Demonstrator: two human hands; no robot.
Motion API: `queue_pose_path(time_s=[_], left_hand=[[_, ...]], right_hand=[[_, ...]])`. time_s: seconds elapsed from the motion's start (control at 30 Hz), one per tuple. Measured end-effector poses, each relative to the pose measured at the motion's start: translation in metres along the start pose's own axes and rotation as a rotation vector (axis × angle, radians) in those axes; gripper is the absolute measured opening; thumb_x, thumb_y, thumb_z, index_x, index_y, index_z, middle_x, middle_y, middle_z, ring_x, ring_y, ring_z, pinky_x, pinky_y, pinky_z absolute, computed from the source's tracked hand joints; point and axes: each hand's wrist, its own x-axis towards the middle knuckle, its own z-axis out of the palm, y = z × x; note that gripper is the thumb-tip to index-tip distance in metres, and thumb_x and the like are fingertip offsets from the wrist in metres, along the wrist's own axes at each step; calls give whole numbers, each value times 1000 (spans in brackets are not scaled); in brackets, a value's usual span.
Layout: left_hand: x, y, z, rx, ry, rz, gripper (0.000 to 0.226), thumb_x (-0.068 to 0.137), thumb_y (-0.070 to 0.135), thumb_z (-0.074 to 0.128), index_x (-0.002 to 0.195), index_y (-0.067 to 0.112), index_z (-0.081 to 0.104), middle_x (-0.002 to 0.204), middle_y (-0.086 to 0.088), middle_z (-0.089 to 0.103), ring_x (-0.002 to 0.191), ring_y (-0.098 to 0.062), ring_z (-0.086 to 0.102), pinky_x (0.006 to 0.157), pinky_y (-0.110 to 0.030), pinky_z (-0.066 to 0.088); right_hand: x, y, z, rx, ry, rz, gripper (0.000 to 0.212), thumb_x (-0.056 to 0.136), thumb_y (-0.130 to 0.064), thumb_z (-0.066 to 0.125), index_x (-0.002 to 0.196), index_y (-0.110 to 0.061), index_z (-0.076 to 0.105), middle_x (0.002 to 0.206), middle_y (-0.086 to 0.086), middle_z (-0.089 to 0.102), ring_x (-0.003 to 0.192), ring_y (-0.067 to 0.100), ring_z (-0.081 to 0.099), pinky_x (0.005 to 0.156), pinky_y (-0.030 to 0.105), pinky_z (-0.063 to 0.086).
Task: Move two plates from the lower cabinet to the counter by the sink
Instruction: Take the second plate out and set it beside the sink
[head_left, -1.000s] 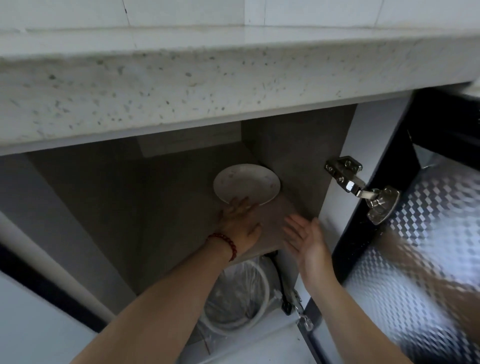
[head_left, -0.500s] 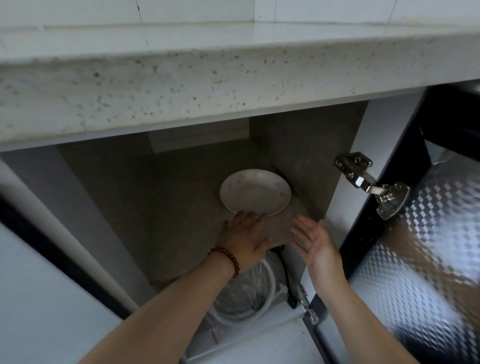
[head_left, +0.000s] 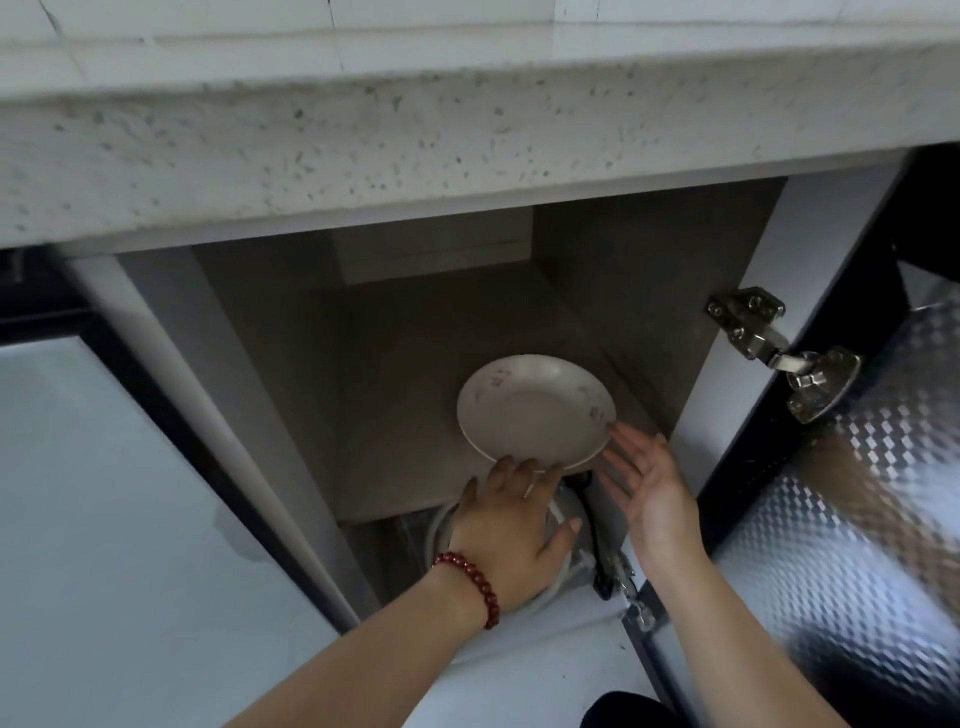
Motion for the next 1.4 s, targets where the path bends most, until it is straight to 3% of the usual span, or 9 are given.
queue_pose_path(time_s=[0.3,0.5,0.77,0.87,1.0,1.17,1.3,1.33,1.4], left_hand=[[2,-10,-13,-86,11,-79,62,90,58,24,147,33,14,157,5,16,144,-16,8,115,-45,15],[-5,-7,-8,-28,21,-38,65,90,58,23,147,30,14,152,2,29,142,-20,16,112,-46,22],[-14,-5,-5,-162,42,-31,65,88,59,26,146,34,11,157,7,16,144,-12,7,116,-39,14],[2,-19,-16,-312,112,-115,63,89,55,32,146,32,17,157,6,15,144,-15,8,116,-39,14],[29,-37,-26,-614,243,-306,55,93,42,42,144,29,28,156,0,18,140,-18,21,110,-27,17],[51,-44,-42,-1002,332,-442,45,93,45,40,133,24,46,142,-4,43,121,-16,42,101,-28,28],[59,-41,-53,-1337,253,-587,53,91,59,32,120,24,59,125,-3,61,113,-21,55,104,-39,38],[58,-40,-55,-1419,234,-609,52,90,62,28,110,27,62,113,-1,67,103,-19,61,95,-37,46],[54,-39,-59,-1508,213,-662,53,88,66,20,97,31,58,87,6,71,79,-12,66,63,-26,54]], right_hand=[[2,-1,4,25,34,10,35,101,-35,27,110,-26,60,118,-8,64,115,13,57,84,27,45],[4,-2,7,26,34,15,29,99,-31,33,105,-31,61,112,-9,65,107,8,60,77,27,47],[1,1,8,5,80,38,27,97,-29,37,99,-33,64,105,-9,68,99,7,63,77,28,47],[2,-2,11,2,91,51,26,98,-29,37,101,-31,63,108,-6,67,101,10,62,78,29,46],[5,-8,16,-6,100,53,24,98,-26,38,97,-30,62,104,-4,66,97,11,62,71,26,47],[16,-16,23,-42,122,67,23,97,-26,40,89,-28,62,96,-2,67,87,13,63,61,25,49],[23,-19,23,-88,124,51,24,97,-26,37,97,-24,61,104,2,65,92,16,62,59,27,50],[24,-18,23,-88,127,52,23,97,-26,37,100,-24,60,104,1,65,93,16,62,61,28,50],[25,-17,21,-94,140,61,21,96,-27,39,98,-27,60,101,-3,65,93,15,61,66,30,49]])
